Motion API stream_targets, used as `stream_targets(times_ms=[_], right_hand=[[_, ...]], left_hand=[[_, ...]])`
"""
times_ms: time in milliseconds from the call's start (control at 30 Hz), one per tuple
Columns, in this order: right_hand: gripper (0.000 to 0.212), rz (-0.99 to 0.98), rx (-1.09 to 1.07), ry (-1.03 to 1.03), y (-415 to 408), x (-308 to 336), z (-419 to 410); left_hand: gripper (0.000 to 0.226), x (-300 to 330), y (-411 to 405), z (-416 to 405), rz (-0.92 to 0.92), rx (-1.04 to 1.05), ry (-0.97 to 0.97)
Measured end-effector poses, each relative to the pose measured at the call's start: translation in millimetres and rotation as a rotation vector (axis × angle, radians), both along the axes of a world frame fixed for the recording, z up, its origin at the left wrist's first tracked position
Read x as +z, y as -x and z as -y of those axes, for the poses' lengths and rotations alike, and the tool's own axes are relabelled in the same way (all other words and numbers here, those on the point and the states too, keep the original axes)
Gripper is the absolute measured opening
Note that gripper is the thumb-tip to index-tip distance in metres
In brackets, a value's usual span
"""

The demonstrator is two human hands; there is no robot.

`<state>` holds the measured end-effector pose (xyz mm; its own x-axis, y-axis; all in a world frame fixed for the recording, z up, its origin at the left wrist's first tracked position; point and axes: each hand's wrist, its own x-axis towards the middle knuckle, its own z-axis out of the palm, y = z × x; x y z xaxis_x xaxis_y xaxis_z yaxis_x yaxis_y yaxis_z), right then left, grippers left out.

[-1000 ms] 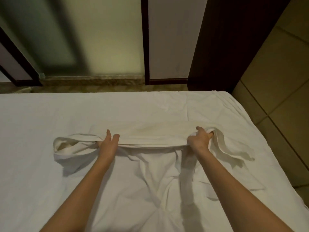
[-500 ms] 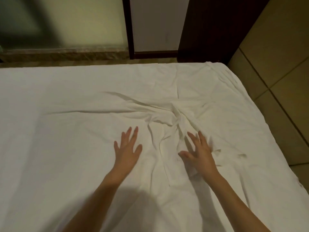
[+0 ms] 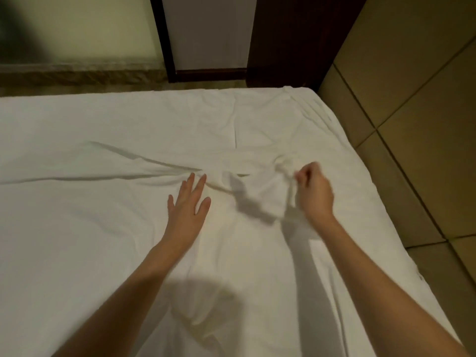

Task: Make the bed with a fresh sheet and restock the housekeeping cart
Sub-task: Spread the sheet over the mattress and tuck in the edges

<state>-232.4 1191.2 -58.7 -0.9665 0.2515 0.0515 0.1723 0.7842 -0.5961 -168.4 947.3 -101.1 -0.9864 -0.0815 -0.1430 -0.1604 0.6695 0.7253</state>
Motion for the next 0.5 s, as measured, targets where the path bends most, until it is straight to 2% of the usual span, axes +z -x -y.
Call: stream_targets(times_ms=[100, 167, 267, 367, 433, 500], right_hand=[[0.013, -0.143, -0.185, 0.222, 41.7, 23.7, -20.2], [0.025, -0.183, -0.120, 0.214, 35.2, 18.3, -21.2], [0.039, -0.128, 0.114, 0.065, -1.3, -14.2, -16.8], [0.057, 0.051, 0.334, -0.211, -13.7, -40.4, -18.9], [0.065, -0.049, 0.497, -0.425, -12.4, -47.0, -14.9], [0.071, -0.148, 0.524, -0.530, -8.2, -47.3, -7.4]], left_hand=[[0.050, 4.7, 19.5, -7.9, -0.110, -0.017, -0.002], [0.047, 3.3, 26.6, -13.7, -0.176, -0.029, -0.030], [0.044, -1.1, 34.9, -27.6, -0.143, -0.127, 0.016], [0.050, -9.0, 43.5, -36.3, 0.068, -0.292, 0.294], [0.052, -11.9, 47.6, -39.6, 0.137, -0.377, 0.437], [0.053, -15.6, 51.5, -41.2, 0.139, -0.406, 0.532]])
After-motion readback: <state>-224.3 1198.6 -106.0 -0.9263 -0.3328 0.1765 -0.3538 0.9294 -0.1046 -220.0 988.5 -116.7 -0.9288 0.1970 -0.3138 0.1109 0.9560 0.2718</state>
